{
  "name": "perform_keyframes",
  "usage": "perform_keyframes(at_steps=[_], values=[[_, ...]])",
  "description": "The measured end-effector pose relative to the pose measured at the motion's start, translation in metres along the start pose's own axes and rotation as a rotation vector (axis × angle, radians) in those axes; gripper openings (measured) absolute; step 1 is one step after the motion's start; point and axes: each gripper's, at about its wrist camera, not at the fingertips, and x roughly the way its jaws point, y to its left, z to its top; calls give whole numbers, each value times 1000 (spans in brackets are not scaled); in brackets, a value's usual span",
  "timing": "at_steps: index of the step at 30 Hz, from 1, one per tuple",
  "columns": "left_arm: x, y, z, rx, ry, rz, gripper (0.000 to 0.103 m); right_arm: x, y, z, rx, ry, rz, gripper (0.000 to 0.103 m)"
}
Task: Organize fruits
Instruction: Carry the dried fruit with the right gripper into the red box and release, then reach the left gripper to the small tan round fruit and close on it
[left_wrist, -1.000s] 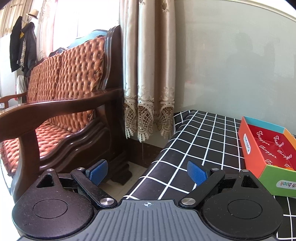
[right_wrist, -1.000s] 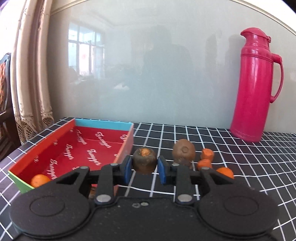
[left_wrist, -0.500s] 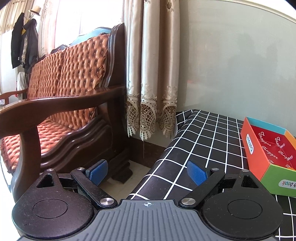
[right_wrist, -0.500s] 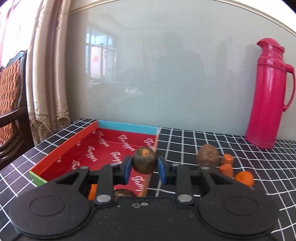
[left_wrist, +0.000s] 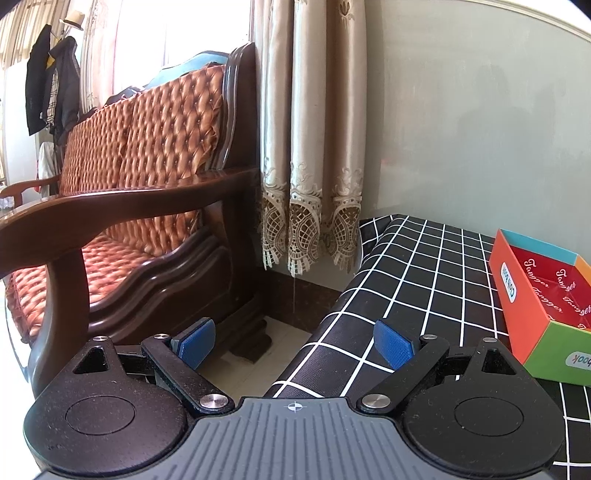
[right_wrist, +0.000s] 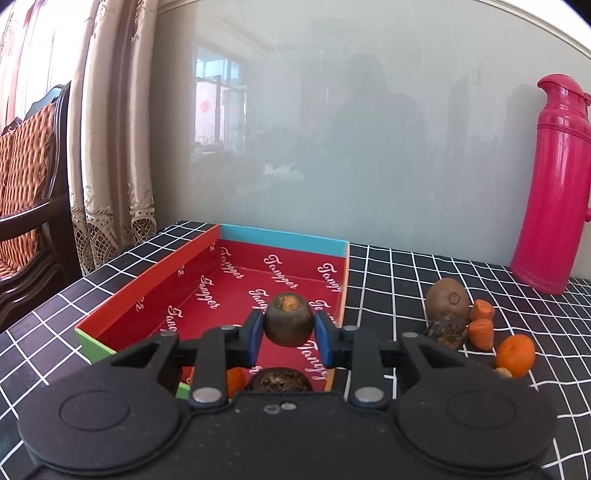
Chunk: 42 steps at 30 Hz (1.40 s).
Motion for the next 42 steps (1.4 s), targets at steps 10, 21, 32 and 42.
perform_keyframes(at_steps=[10, 21, 32, 42], values=[[-4, -9, 1, 17, -1, -13, 92, 1, -2, -3, -12, 24, -2, 31], [-12, -27, 6, 24, -19, -52, 92, -19, -29, 3, 13, -42, -17, 38], [-27, -79, 14, 61, -44, -148, 92, -39, -101, -1, 72, -74, -178, 54], [-48, -153, 12, 159, -61, -266, 102, -64, -177, -15, 167, -75, -319, 78]])
